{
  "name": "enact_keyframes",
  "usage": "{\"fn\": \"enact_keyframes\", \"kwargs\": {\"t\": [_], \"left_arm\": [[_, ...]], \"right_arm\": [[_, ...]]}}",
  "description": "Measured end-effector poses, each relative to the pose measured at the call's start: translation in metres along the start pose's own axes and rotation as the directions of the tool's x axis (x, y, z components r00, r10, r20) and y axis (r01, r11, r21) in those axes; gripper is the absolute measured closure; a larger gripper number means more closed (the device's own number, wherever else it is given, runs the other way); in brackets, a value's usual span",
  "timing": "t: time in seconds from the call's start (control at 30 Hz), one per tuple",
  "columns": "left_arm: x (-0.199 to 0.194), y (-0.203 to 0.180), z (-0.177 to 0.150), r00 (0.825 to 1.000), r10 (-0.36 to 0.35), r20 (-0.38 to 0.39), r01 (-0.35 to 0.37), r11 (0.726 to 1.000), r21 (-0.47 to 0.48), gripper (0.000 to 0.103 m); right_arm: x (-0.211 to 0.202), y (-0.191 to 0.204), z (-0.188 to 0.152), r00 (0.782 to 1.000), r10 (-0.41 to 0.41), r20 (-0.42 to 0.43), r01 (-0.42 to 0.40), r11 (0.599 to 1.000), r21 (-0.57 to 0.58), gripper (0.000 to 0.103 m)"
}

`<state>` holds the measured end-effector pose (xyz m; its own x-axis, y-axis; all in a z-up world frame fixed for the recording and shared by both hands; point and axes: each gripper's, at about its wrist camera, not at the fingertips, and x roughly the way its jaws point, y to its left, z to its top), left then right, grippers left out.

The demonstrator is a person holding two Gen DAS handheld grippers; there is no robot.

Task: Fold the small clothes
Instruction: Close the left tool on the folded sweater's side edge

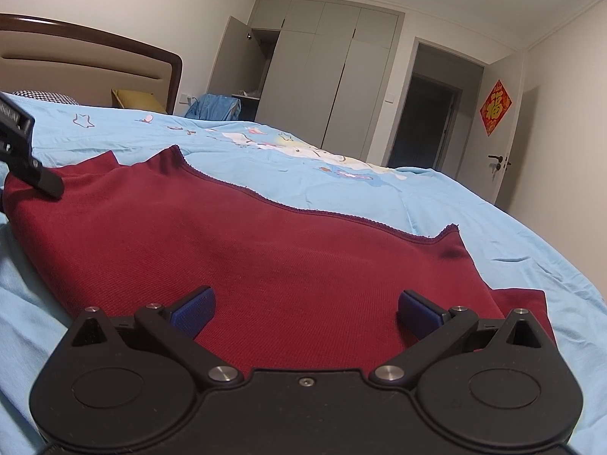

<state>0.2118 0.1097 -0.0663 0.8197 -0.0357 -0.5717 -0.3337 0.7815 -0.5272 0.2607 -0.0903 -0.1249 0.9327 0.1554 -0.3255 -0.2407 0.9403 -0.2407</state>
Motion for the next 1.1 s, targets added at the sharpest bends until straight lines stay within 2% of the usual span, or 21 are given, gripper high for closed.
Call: {"fn": "enact_keyframes", "kwargs": {"t": [0.03, 0.17, 0.23, 0.3, 0.37, 0.43, 0.63, 0.73, 0.87, 1.1], "left_arm": [[0.001, 0.002, -0.001, 1.0, -0.006, 0.0, 0.006, 1.0, -0.011, 0.038], [0.006, 0.001, 0.001, 1.0, -0.016, 0.009, 0.016, 1.0, -0.007, 0.028], [0.011, 0.0, 0.003, 1.0, -0.01, 0.018, 0.01, 1.0, -0.005, 0.028], [0.016, 0.001, 0.005, 1.0, -0.001, 0.031, 0.001, 1.0, -0.009, 0.031], [0.019, 0.0, 0.007, 0.999, 0.023, 0.042, -0.023, 1.0, -0.011, 0.044], [0.022, 0.001, 0.008, 0.998, 0.031, 0.046, -0.03, 0.999, -0.02, 0.048], [0.022, 0.0, 0.007, 0.998, 0.035, 0.056, -0.035, 0.999, -0.006, 0.049], [0.021, -0.003, 0.008, 0.997, 0.039, 0.06, -0.039, 0.999, 0.009, 0.068], [0.018, -0.011, 0.01, 0.996, 0.045, 0.072, -0.049, 0.997, 0.054, 0.079], [0.008, -0.04, 0.014, 0.992, 0.023, 0.125, -0.049, 0.977, 0.209, 0.083]], "right_arm": [[0.0, 0.0, 0.0, 1.0, 0.0, 0.0, 0.0, 1.0, 0.0, 0.001], [0.0, 0.0, 0.0, 1.0, -0.001, 0.0, 0.001, 1.0, -0.001, 0.001], [0.0, 0.0, 0.0, 1.0, -0.001, 0.0, 0.001, 1.0, 0.0, 0.001], [0.0, 0.0, 0.0, 1.0, 0.0, 0.0, 0.0, 1.0, 0.0, 0.001], [0.0, 0.0, 0.0, 1.0, -0.001, 0.0, 0.001, 1.0, 0.0, 0.001], [0.0, 0.0, 0.0, 1.0, 0.0, 0.0, 0.0, 1.0, 0.0, 0.001], [-0.001, 0.0, 0.0, 1.0, 0.0, 0.001, 0.0, 1.0, 0.002, 0.001], [0.0, 0.0, 0.0, 1.0, 0.002, -0.002, -0.002, 1.0, 0.003, 0.001], [0.001, -0.003, 0.004, 1.0, 0.019, -0.02, -0.019, 1.0, 0.021, 0.001], [-0.002, -0.016, 0.019, 0.997, 0.043, -0.059, -0.042, 0.999, 0.013, 0.001]]}}
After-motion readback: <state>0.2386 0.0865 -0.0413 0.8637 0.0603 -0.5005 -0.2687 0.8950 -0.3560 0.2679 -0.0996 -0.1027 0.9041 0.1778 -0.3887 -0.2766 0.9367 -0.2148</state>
